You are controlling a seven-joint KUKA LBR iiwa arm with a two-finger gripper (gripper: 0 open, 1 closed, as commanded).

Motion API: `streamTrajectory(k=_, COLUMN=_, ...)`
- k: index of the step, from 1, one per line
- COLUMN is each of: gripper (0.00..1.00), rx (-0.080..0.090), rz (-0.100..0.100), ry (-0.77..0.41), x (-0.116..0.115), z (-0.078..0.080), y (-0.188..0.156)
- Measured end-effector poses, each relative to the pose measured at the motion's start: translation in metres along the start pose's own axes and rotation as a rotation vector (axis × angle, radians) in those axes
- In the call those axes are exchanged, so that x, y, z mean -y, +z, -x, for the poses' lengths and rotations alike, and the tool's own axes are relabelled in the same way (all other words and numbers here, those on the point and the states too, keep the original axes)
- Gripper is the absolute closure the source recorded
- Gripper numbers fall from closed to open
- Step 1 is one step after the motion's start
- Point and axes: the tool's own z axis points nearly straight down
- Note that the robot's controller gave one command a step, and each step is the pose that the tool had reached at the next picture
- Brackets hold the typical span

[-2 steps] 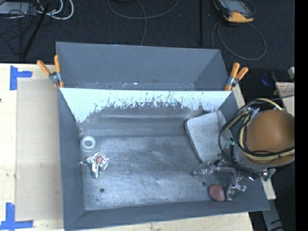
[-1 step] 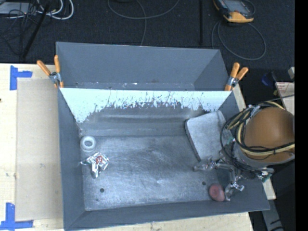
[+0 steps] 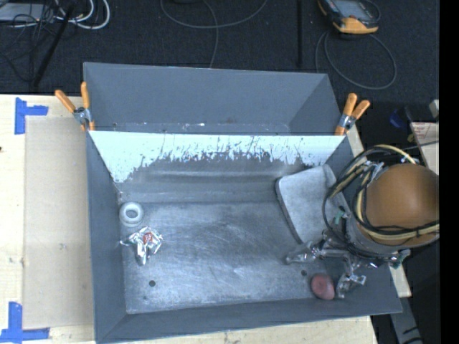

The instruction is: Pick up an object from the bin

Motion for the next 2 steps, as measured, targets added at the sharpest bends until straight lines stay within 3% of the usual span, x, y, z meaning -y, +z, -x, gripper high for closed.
streamTrajectory(k=1, gripper=0.00, rx=-0.002, rz=-0.006, ry=0.044, x=0.001, z=0.002, y=0.003)
streamTrajectory(k=2, gripper=1.00, rx=-0.023, rz=-0.007, ry=0.048, x=0.004, z=-0.010, y=0.005)
